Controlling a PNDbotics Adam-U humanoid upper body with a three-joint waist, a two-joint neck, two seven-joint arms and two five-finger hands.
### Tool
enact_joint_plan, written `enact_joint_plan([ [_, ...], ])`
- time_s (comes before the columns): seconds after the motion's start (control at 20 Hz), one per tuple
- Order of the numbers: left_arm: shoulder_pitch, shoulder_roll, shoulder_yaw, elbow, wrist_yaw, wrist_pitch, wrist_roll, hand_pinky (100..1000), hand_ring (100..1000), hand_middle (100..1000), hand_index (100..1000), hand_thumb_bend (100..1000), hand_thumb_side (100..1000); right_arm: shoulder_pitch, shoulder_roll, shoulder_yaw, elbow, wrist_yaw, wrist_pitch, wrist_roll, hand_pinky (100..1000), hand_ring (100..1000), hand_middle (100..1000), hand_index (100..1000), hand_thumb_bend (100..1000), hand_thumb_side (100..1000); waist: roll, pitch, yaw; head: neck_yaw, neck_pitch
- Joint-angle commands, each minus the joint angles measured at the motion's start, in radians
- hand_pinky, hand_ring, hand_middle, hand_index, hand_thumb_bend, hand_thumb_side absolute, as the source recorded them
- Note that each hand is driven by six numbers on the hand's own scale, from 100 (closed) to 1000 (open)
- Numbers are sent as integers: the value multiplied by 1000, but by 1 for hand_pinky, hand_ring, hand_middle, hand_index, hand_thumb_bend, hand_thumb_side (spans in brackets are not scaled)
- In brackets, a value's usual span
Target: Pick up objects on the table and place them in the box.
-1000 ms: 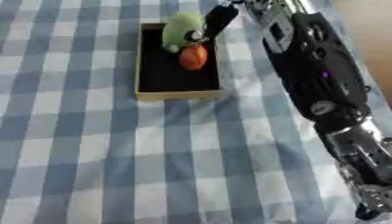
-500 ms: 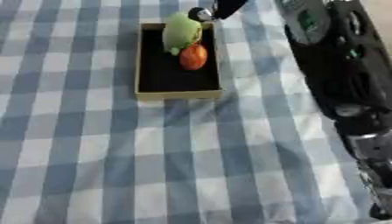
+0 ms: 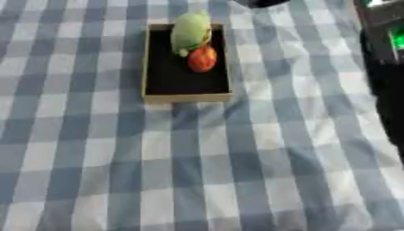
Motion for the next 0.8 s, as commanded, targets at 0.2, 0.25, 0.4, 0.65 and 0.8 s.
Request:
enact_joint_plan([
  [0.2,-2,32,17,-15,-7,-2,19,836,818,721,834,115,648,119,-75,-105,-28,-145,-90,-150,512,742,679,808,100,288,7,-14,-3,12,5],
  [0.25,-2,32,18,-15,-8,-2,21,836,818,721,834,115,649,139,-74,-120,-28,-164,-98,-174,499,736,674,813,100,307,8,-14,-4,14,5],
  [0.4,1,31,20,-15,-11,-3,29,836,818,721,834,114,656,200,-69,-161,-28,-223,-125,-232,485,723,661,800,100,329,10,-13,-7,18,5],
  [0.65,5,31,23,-15,-14,-2,38,836,818,721,834,117,649,269,-68,-203,-28,-301,-180,-271,476,705,642,783,100,345,11,-13,-13,21,5],
  [0.8,6,32,25,-15,-16,-3,41,836,818,721,834,119,647,293,-71,-218,-28,-316,-203,-272,479,706,644,783,100,340,12,-13,-15,24,5],
])
